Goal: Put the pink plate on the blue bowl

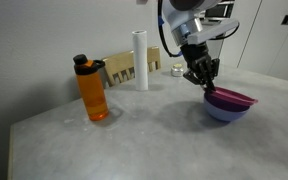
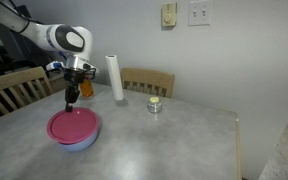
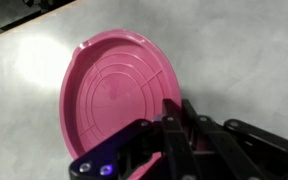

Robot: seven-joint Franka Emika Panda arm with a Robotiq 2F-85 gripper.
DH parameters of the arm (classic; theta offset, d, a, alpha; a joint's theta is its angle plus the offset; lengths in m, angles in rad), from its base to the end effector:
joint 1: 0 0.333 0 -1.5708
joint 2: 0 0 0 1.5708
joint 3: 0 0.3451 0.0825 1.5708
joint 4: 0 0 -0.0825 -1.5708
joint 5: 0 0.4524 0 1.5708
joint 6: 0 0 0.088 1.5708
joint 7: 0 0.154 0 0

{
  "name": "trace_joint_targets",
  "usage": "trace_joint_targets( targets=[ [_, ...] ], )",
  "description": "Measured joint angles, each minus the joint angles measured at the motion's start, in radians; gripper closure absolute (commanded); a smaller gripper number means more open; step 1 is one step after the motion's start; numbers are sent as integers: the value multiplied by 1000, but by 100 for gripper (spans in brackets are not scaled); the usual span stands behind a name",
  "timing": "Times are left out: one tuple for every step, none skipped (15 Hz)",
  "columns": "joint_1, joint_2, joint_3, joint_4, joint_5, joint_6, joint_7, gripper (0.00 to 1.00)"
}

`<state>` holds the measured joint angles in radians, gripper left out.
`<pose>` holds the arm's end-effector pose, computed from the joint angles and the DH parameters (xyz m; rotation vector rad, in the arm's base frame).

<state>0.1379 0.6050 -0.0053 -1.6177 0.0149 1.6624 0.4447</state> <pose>0.6604 0.0904 0.1838 2.8491 -0.4564 -0.8004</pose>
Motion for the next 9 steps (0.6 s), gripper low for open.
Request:
trace_joint_targets(
  targets=[
    [1,6,0,8,0,1,0,97],
    [3,11,0,14,0,1,0,97],
    [3,14,0,19,0,1,0,97],
    [4,14,0,21,0,1,1,97],
    [4,15,0,24,0,1,1,97],
    [4,16,0,27,0,1,1,89],
    [4,17,0,30,0,1,1,64],
    [4,18,0,33,0,1,1,63],
    [4,21,0,37,0,1,1,91]
  ],
)
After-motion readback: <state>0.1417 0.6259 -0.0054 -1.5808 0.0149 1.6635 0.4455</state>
